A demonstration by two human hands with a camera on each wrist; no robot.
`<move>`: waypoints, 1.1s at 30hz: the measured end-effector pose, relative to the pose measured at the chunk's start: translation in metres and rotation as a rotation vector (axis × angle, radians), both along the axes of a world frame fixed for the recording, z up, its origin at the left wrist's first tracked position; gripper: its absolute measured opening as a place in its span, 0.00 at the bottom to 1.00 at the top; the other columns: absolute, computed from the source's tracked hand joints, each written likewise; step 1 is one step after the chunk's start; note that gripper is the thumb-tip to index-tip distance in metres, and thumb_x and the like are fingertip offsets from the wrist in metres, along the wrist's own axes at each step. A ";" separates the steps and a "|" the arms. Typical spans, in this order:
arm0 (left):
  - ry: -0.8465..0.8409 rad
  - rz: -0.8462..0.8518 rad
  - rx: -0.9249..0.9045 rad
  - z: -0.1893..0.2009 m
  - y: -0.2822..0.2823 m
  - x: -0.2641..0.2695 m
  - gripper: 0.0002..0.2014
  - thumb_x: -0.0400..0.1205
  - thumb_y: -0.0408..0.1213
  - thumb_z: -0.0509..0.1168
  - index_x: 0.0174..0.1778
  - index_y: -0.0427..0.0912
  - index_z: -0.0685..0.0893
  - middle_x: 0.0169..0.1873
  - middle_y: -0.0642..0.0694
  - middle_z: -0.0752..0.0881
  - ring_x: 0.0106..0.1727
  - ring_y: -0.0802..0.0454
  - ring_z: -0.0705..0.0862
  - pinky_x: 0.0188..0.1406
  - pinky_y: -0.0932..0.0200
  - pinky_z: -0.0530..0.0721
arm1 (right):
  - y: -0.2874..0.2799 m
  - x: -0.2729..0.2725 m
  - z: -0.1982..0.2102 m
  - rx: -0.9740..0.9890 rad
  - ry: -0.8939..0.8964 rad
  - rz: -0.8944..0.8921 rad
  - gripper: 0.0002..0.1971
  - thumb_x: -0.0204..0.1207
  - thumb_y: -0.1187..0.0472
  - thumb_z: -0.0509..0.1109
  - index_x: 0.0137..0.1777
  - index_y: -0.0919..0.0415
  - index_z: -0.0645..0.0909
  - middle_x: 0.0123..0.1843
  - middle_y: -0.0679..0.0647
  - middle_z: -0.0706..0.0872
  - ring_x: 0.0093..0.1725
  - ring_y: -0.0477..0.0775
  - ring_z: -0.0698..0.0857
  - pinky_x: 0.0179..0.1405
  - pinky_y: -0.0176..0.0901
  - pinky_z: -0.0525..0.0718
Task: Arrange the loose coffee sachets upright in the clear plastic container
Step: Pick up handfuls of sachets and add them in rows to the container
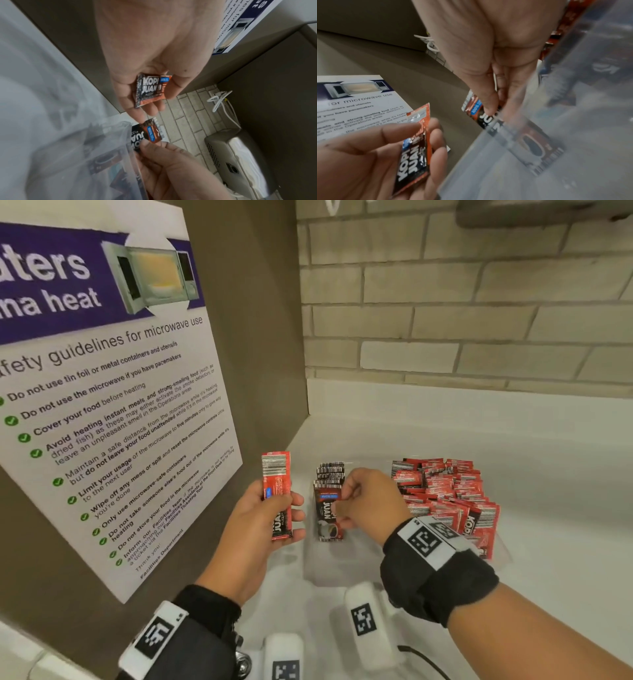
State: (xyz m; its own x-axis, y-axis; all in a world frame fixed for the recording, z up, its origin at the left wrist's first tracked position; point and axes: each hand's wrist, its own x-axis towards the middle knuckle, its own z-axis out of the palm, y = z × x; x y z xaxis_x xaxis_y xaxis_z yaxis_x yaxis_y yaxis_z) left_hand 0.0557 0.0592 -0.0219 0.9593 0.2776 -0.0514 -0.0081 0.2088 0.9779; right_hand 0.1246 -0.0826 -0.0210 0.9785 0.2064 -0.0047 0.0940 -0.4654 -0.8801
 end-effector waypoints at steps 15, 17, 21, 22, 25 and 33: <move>0.004 0.033 -0.061 0.001 0.001 0.003 0.13 0.83 0.24 0.55 0.51 0.44 0.81 0.34 0.47 0.83 0.35 0.53 0.81 0.41 0.55 0.79 | -0.007 -0.012 0.005 -0.232 -0.169 0.073 0.16 0.72 0.66 0.72 0.46 0.58 0.64 0.35 0.48 0.74 0.32 0.45 0.76 0.26 0.32 0.71; 0.009 0.010 -0.169 0.006 0.002 0.004 0.11 0.83 0.28 0.53 0.52 0.43 0.79 0.30 0.48 0.79 0.29 0.55 0.75 0.33 0.59 0.73 | -0.006 -0.020 0.018 -0.300 -0.348 0.097 0.14 0.75 0.66 0.69 0.48 0.58 0.64 0.39 0.48 0.72 0.35 0.47 0.73 0.26 0.30 0.66; 0.057 -0.223 -0.493 0.018 0.007 0.003 0.11 0.74 0.47 0.61 0.44 0.44 0.77 0.25 0.49 0.68 0.22 0.55 0.64 0.21 0.63 0.59 | -0.001 -0.030 0.046 -0.210 -0.575 0.136 0.09 0.76 0.67 0.65 0.50 0.57 0.69 0.48 0.50 0.74 0.37 0.48 0.75 0.34 0.35 0.70; 0.059 -0.309 -0.547 0.018 0.008 0.003 0.12 0.71 0.48 0.65 0.42 0.44 0.76 0.24 0.49 0.67 0.21 0.56 0.64 0.19 0.65 0.58 | 0.000 -0.030 0.051 -0.139 -0.574 0.142 0.09 0.77 0.67 0.64 0.52 0.56 0.71 0.51 0.49 0.75 0.39 0.44 0.76 0.37 0.31 0.72; 0.071 -0.555 -0.690 0.014 0.009 0.004 0.15 0.68 0.43 0.73 0.41 0.43 0.74 0.22 0.49 0.69 0.18 0.57 0.67 0.16 0.66 0.61 | 0.004 -0.031 0.062 0.072 -0.408 0.222 0.14 0.80 0.63 0.63 0.64 0.48 0.74 0.55 0.43 0.79 0.42 0.42 0.79 0.42 0.22 0.74; 0.035 -0.394 -0.366 0.023 0.004 -0.007 0.09 0.70 0.30 0.73 0.46 0.37 0.86 0.37 0.39 0.85 0.26 0.51 0.82 0.17 0.65 0.77 | -0.001 -0.020 0.064 0.188 -0.273 0.269 0.14 0.75 0.73 0.68 0.51 0.53 0.83 0.38 0.50 0.76 0.35 0.52 0.81 0.34 0.36 0.82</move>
State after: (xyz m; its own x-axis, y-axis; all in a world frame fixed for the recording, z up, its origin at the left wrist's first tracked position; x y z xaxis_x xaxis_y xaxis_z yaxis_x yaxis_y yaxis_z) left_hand 0.0489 0.0631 0.0015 0.9831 -0.1456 -0.1112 0.1714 0.5166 0.8389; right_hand 0.1045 -0.0835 0.0431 0.8499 0.4268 0.3091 0.4314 -0.2265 -0.8733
